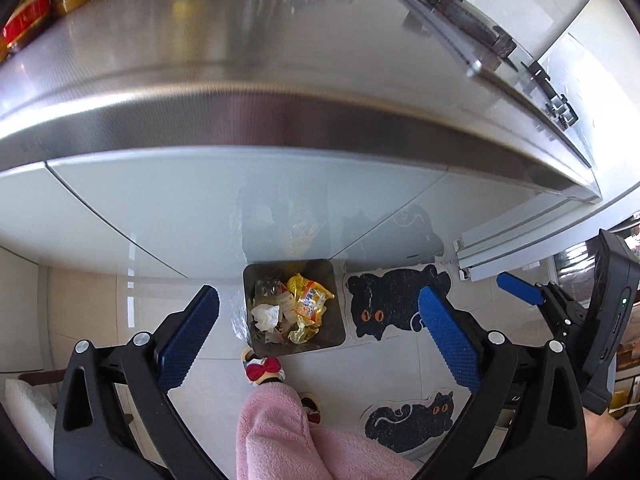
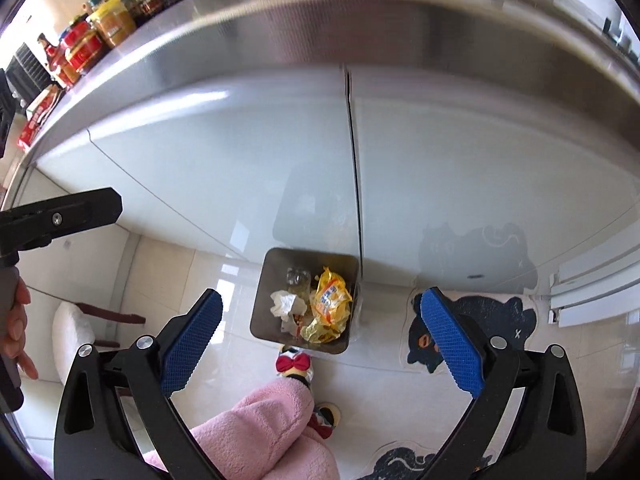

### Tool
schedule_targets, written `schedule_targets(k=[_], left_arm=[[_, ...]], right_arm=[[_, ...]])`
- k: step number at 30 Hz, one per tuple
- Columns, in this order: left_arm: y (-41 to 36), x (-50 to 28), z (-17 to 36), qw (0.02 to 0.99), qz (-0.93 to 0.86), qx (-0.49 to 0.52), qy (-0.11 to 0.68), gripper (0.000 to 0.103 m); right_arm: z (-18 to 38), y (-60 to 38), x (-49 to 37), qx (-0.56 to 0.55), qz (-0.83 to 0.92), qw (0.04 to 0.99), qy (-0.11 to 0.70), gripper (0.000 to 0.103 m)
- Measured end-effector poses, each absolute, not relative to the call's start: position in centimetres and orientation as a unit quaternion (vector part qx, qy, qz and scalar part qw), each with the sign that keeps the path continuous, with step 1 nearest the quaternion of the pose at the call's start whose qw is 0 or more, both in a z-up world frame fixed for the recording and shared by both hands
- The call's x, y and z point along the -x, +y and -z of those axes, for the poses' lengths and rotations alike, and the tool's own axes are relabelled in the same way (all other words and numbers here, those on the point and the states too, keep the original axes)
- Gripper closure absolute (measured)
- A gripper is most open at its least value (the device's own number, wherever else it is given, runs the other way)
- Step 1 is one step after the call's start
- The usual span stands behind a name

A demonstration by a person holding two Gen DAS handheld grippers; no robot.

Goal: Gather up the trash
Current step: 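Raise both tools back up over the counter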

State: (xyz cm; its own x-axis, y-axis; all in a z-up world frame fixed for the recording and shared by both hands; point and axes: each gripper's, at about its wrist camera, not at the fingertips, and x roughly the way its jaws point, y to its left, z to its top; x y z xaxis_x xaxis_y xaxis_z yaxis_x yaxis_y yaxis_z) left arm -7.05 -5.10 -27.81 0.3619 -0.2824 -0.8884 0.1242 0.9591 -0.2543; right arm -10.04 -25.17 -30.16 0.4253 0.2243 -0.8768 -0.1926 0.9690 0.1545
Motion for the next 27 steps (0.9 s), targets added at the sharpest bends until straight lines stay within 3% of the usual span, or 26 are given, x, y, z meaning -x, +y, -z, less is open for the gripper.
schedule_targets(k=[15,27], left_arm=[[-2.8,-0.1,14.4,0.882,0.117,0.078,0.449,0.008],[-3.1,-12.1,11.6,0.890,0.147,0.072,0.427,0.008]], right_arm=[[17.2,-24.6,2.8,0.011,-0.114,0.908,0.403,0.003],[15.1,-22.7,-8.3,0.007,-0.138,0.911,0.388,0.003]])
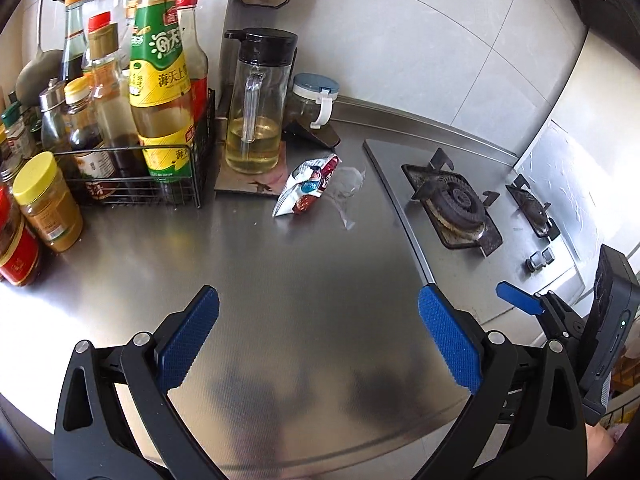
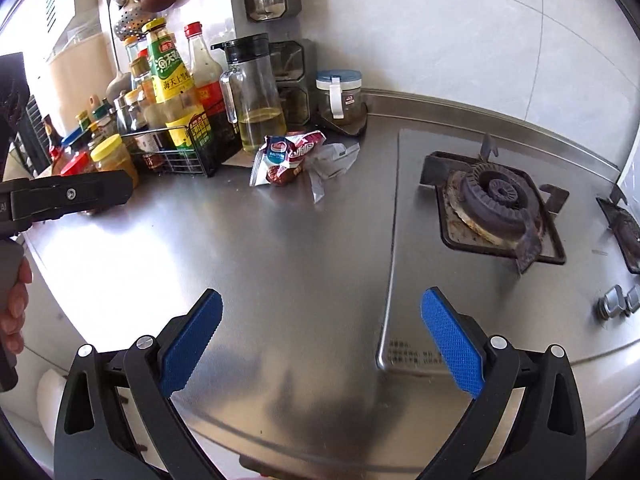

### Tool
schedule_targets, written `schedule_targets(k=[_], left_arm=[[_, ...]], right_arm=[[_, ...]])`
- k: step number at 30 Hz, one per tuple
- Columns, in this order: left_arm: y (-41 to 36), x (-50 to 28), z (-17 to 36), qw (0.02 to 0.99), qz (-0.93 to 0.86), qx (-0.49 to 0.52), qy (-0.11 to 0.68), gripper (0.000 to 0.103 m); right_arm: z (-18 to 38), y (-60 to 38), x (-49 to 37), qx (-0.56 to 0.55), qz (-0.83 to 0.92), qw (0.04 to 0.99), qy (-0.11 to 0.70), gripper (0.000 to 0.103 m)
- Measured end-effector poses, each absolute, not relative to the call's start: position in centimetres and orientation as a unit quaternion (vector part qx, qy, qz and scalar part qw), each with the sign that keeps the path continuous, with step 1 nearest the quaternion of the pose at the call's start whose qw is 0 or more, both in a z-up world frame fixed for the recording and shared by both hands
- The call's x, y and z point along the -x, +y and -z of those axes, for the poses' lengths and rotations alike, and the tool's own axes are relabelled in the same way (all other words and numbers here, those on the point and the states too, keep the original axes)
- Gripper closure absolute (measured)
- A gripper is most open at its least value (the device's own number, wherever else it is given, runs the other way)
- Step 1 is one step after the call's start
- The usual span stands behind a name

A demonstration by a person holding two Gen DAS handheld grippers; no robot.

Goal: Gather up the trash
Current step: 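Grasp the red-and-white snack wrapper with the left tool while the right tool grasps the clear film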

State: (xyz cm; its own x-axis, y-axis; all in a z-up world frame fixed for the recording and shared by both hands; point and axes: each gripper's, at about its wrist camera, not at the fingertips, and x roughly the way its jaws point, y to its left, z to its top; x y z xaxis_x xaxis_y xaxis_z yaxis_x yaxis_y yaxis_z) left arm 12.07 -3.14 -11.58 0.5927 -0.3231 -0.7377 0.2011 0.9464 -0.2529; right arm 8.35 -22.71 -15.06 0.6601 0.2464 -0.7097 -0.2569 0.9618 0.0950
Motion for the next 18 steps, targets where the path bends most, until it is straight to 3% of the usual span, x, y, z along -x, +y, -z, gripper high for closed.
schedule_targets(k=[6,9,16,18], left_arm=[[-3.4,-18.3,13.1,0.881,0.161,0.078,0.438,0.009],[-3.9,-21.4,14.0,0.874,0.165,0.075,0.451,0.019],[-5.1,-26.8,16.4,0.858,0.162,0.065,0.482,0.030],[-5.5,-27.9,17.0,0.854,0.163,0.063,0.490,0.033]], right_arm=[[15.8,-22.3,-13.5,0.007,-0.132,0.914,0.383,0.003],[16.3,-21.7,-15.7,0.018,-0.146,0.912,0.384,0.003],[17.6,-19.2,-20.9,0.047,-0.166,0.903,0.394,0.004],[18.2,-18.8,-22.1,0.048,-0.171,0.898,0.402,0.011]])
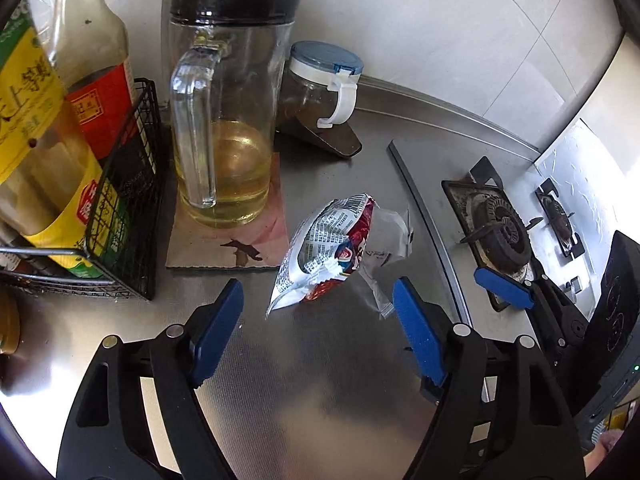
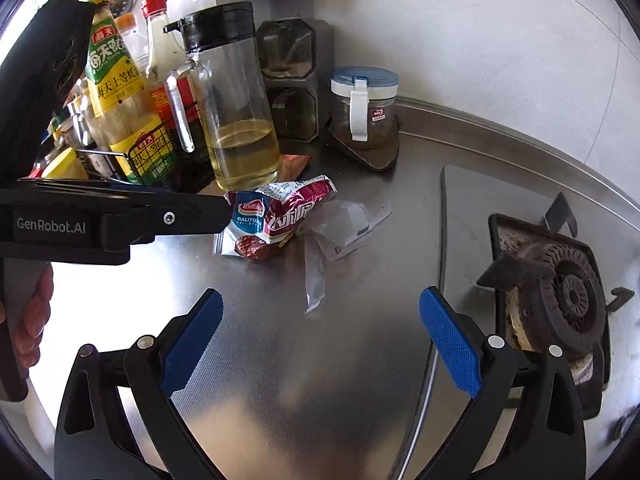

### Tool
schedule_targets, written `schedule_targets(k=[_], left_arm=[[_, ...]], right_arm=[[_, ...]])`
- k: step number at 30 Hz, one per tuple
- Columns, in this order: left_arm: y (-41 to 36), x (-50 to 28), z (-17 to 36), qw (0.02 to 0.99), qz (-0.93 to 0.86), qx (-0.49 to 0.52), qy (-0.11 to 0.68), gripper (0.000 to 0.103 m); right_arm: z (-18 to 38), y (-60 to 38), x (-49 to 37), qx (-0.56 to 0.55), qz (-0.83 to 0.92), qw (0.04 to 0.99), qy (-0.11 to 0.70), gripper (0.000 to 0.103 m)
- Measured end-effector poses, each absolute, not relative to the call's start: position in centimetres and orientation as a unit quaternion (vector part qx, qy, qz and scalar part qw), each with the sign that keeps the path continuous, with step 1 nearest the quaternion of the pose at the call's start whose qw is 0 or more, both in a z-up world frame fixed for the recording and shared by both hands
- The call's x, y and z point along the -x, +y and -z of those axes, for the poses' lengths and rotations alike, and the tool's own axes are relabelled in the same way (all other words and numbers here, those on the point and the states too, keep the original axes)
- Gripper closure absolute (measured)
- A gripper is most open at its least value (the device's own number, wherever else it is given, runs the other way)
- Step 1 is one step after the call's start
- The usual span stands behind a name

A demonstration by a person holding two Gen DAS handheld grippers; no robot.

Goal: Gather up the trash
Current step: 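Grasp the red-and-white snack wrapper with the left tool while the right tool grasps the clear film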

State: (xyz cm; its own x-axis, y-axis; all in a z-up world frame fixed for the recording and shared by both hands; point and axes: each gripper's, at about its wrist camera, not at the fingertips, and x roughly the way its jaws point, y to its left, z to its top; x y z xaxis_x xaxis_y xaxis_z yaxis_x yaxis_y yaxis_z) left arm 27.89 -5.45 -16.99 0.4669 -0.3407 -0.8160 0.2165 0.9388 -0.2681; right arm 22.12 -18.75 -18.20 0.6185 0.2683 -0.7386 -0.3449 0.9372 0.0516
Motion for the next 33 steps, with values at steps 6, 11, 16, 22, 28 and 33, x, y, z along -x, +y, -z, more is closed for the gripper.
schedule_targets(k=[6,11,16,22,28,33], left_arm=[[-5.9,-30.3,18.6,0.844,0.161,0.067,0.508,0.045],[-6.3,-31.0,19.7,0.837,0.169,0.065,0.517,0.057],[-6.9,-31.0,19.5,0.837,0.177,0.055,0.514,0.068],[-6.7,-30.8,19.4,0.836,0.187,0.053,0.512,0.081],[-6.8,-29.0,18.2,0.845,0.191,0.043,0.498,0.094],[-6.8,-26.1,16.2,0.854,0.191,0.039,0.482,0.097]], right_arm=[[20.2,-18.1,-24.7,0.043,-0.174,0.886,0.428,0.030],[21.5,-17.2,-25.1,0.064,-0.177,0.878,0.441,0.059],[22.3,-17.4,-25.3,0.062,-0.179,0.874,0.447,0.092],[22.2,-17.9,-24.5,0.051,-0.191,0.876,0.439,0.102],[20.9,-19.1,-22.0,0.040,-0.187,0.884,0.427,0.101],[19.4,-20.1,-18.8,0.040,-0.187,0.889,0.415,0.101]])
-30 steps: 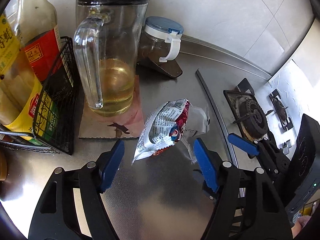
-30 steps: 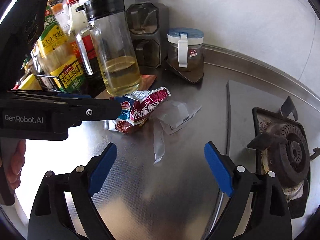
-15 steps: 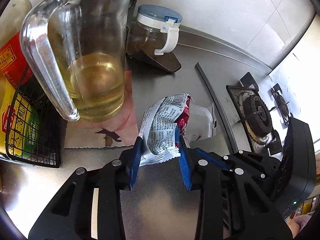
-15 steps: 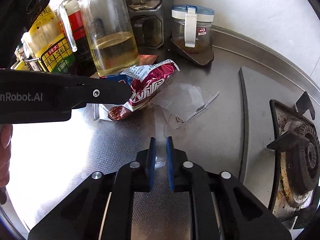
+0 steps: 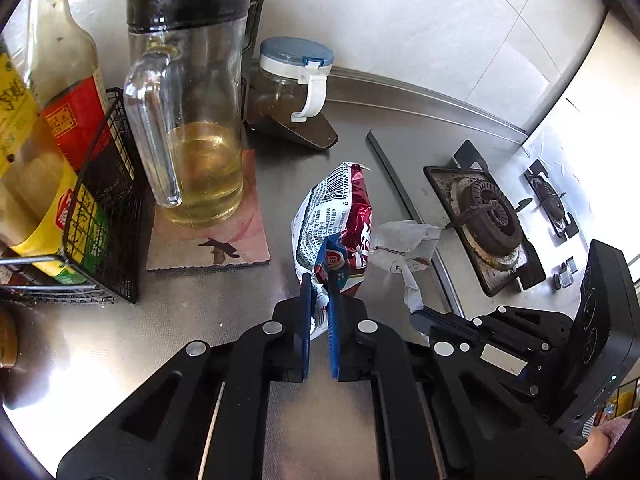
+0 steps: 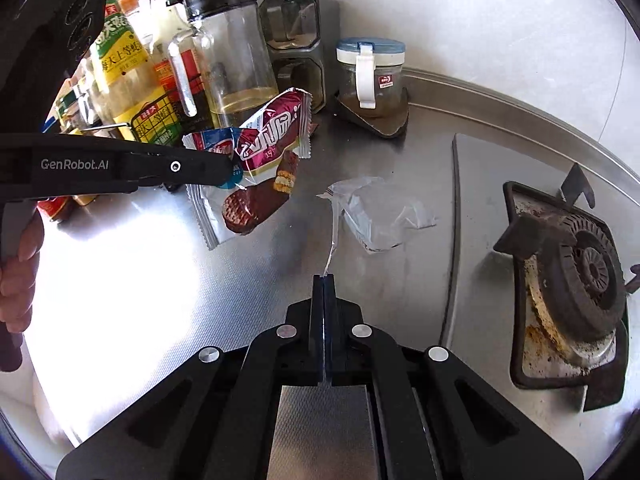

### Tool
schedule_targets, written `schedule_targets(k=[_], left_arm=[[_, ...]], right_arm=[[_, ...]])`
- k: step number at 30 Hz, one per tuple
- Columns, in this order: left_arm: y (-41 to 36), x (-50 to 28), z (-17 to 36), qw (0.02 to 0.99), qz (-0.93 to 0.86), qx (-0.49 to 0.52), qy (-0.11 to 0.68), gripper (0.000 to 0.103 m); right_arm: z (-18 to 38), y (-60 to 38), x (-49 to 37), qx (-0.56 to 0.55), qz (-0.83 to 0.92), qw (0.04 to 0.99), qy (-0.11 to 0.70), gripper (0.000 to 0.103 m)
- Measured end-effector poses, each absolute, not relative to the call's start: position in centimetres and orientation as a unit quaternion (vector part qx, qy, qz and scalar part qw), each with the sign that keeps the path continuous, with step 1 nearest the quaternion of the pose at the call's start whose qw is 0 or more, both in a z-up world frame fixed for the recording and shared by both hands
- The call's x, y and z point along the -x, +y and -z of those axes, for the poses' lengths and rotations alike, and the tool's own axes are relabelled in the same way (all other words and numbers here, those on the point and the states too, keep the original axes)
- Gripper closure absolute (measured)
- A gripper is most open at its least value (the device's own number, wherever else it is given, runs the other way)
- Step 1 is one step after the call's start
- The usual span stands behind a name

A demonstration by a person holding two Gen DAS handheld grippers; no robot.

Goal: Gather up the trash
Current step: 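Grasp the red-and-white snack wrapper with the left tool while the right tool grasps the clear film, then carry the wrapper in the left tool while the right tool carries the film down to the bin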

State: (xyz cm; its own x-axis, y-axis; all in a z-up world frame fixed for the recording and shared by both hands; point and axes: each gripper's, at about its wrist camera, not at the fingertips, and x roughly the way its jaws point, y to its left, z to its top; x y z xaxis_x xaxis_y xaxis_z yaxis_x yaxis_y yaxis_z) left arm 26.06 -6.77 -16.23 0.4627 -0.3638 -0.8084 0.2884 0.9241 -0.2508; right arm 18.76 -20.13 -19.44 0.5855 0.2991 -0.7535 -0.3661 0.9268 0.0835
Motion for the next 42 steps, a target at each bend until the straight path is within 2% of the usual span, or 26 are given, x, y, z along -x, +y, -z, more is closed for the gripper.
schedule_targets(k=[14,24,32,42], left_arm=[[-6.1,-10.1,11.5,0.874,0.171,0.047,0.453,0.098],[-5.7,2.0,11.3,0.874,0.167,0.052,0.454,0.098],[-4.8,8.9,13.8,0.862,0.165,0.062,0.474,0.097],[-4.5,11.9,22.3,0.819,0.156,0.079,0.546,0.097]], right_arm=[[14.0,-21.6,-5.0,0.046,-0.197,0.905,0.374,0.101],[13.0,-21.9,5.8,0.041,-0.207,0.907,0.364,0.101],[15.5,-21.5,11.7,0.027,-0.217,0.895,0.388,0.101],[23.5,-20.8,13.4,0.012,-0.227,0.856,0.464,0.101]])
